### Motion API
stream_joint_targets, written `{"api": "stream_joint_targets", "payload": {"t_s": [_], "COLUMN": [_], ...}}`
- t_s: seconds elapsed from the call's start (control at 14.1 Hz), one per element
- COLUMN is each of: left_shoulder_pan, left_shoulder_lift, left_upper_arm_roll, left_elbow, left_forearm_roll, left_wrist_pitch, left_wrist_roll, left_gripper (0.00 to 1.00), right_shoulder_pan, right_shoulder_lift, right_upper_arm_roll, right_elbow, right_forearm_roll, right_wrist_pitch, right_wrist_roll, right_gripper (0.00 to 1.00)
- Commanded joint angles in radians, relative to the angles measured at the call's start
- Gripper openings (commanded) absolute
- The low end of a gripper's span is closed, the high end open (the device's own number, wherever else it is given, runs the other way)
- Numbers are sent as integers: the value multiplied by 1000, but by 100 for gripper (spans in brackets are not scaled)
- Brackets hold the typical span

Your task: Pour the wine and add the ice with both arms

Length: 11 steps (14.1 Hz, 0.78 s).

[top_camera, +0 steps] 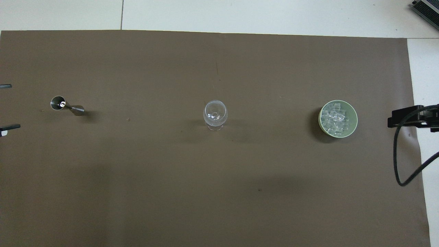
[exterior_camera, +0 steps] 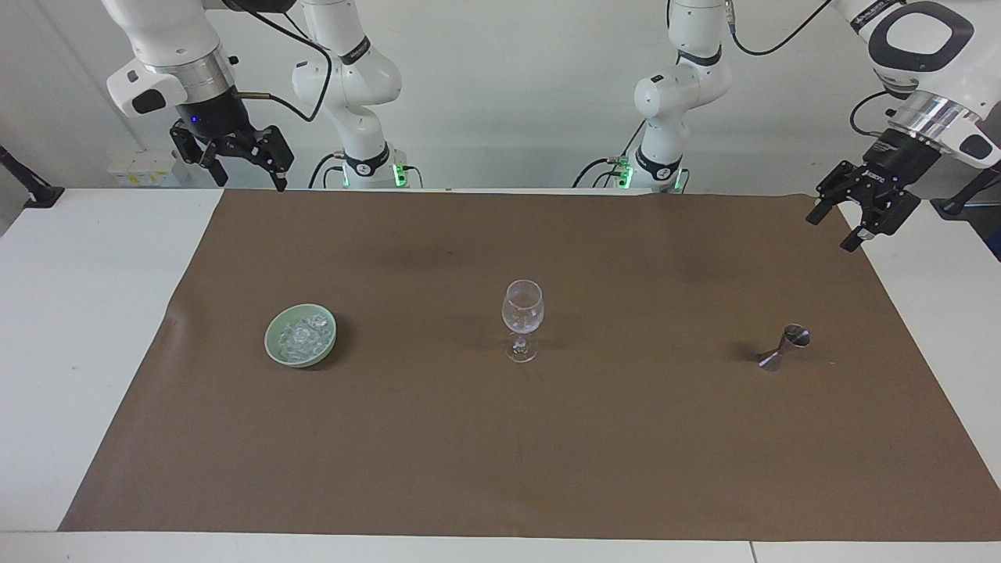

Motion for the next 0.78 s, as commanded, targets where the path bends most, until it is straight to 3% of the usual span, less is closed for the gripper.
{"api": "stream_joint_targets", "payload": {"t_s": [0.0, 0.21, 0.71], "left_shoulder_pan": [41, 55, 155], "left_shoulder_lift": [-47, -40, -1], "left_upper_arm_roll": [-10, -10, -10], "left_elbow": [-88, -122, -177], "left_forearm_roll": [-96, -167, -351], "left_wrist_pitch": [63, 146, 149], "left_wrist_roll": [-105, -272, -277], "left_gripper": [100, 100, 100], "right_shoulder_pan": [-4, -4, -4], "right_shoulder_lift": [-22, -22, -22], "right_upper_arm_roll": [3, 3, 3], "right_elbow": [-27, -27, -27], "right_forearm_roll": [14, 14, 14], "right_wrist_pitch": [12, 12, 12], "right_wrist_roll": [3, 3, 3], "right_gripper": [100, 100, 100]}}
